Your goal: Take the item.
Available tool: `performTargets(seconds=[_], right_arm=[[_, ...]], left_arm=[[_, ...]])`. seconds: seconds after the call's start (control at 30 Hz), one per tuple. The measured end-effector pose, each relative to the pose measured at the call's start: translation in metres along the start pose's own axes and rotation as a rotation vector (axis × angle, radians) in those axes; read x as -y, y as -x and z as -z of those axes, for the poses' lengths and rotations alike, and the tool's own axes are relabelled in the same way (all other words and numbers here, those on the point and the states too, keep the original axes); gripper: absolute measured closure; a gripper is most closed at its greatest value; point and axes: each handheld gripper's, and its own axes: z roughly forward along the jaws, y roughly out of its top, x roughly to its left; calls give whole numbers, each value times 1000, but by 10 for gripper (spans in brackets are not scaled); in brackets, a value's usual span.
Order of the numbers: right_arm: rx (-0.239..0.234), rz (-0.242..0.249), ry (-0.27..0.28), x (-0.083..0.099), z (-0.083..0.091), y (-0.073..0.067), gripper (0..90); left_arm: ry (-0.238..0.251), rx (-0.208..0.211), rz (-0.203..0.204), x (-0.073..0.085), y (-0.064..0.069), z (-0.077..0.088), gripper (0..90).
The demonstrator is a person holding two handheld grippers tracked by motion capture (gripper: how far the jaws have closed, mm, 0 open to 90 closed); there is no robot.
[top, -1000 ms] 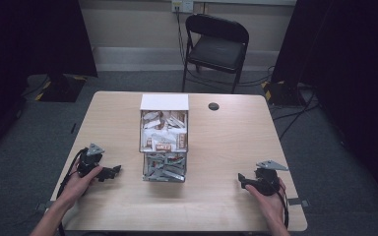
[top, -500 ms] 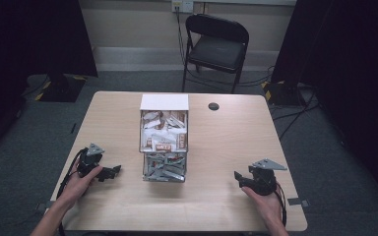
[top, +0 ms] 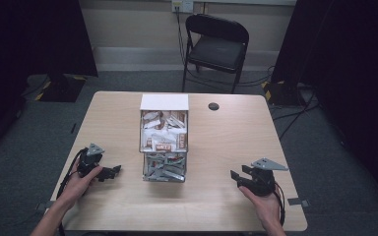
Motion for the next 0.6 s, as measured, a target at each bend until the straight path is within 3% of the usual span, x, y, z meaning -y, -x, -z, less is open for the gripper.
performTargets(seconds=[0.6], right_arm=[[-135, 72, 6, -22, 5, -40, 511]], left_arm=[[-3, 1, -4, 0, 0, 0, 0]])
